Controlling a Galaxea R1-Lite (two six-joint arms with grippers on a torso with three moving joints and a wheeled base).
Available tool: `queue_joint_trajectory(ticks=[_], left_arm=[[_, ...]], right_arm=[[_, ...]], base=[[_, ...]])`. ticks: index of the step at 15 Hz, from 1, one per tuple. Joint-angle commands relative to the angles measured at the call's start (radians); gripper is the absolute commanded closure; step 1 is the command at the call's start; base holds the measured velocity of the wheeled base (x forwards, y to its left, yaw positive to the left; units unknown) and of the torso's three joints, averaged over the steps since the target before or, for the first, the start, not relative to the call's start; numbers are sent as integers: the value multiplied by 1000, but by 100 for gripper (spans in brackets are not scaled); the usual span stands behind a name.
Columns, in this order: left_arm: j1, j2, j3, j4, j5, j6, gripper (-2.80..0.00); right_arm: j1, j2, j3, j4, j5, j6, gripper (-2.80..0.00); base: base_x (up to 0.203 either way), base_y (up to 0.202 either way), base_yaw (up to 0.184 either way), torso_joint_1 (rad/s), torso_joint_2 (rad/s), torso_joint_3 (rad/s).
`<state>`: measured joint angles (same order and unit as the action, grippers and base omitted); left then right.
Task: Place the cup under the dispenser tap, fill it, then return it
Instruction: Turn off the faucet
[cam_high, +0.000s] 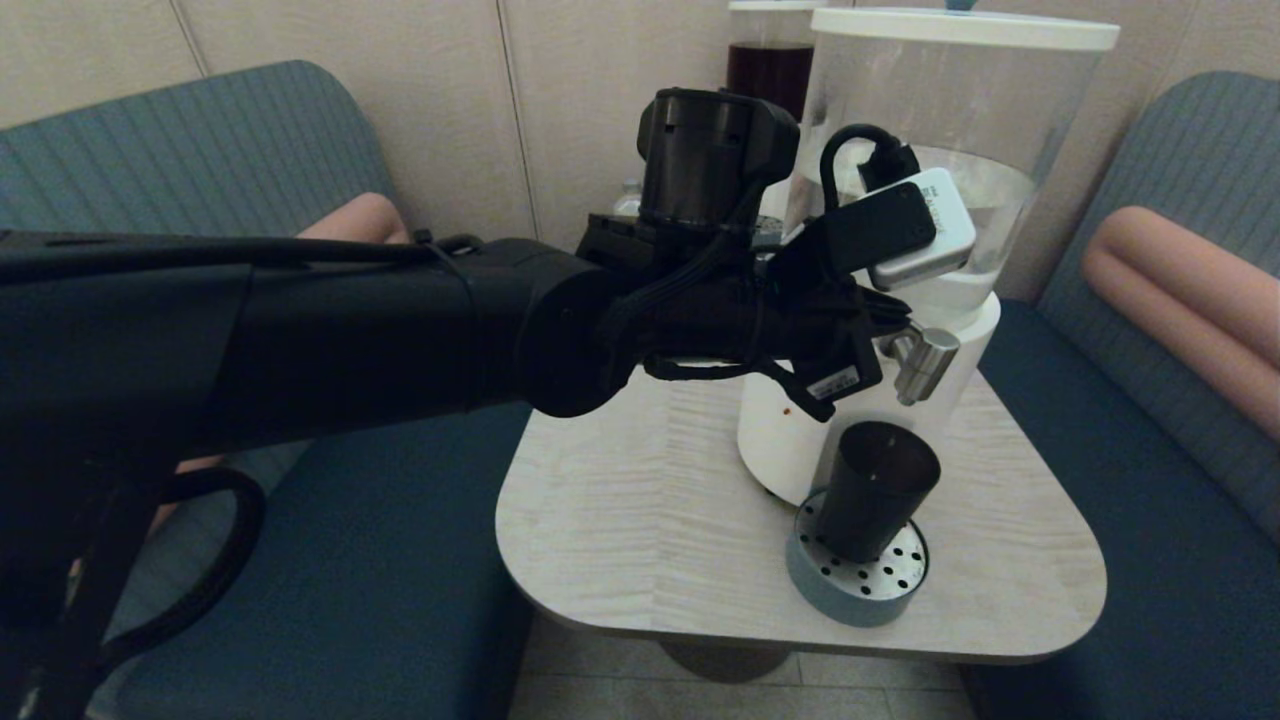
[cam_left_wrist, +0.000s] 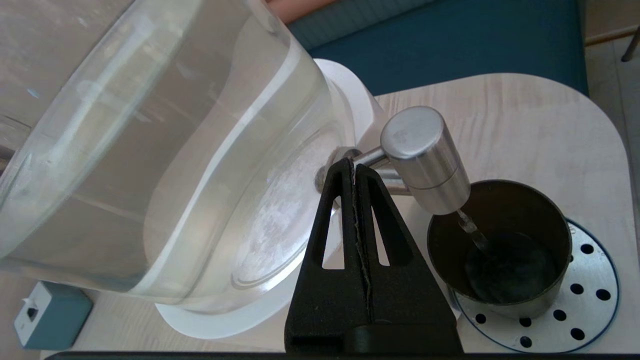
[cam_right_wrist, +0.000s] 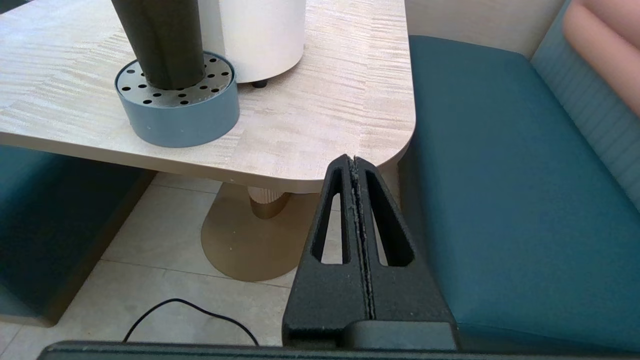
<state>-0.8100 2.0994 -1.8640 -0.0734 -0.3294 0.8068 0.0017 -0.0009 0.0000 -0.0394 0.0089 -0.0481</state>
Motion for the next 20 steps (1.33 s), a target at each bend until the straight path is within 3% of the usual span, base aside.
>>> queue_joint_trajectory(ticks=[1, 20], left_arm=[[0, 8, 0, -2, -3, 5, 0], [0, 64, -66, -3, -3, 11, 0]], right_arm=[[0, -1, 15, -1, 0, -1, 0], [1, -1, 14, -1, 0, -1, 0]], base=[[0, 0, 0, 0, 0, 0], [0, 0, 0, 0, 0, 0]])
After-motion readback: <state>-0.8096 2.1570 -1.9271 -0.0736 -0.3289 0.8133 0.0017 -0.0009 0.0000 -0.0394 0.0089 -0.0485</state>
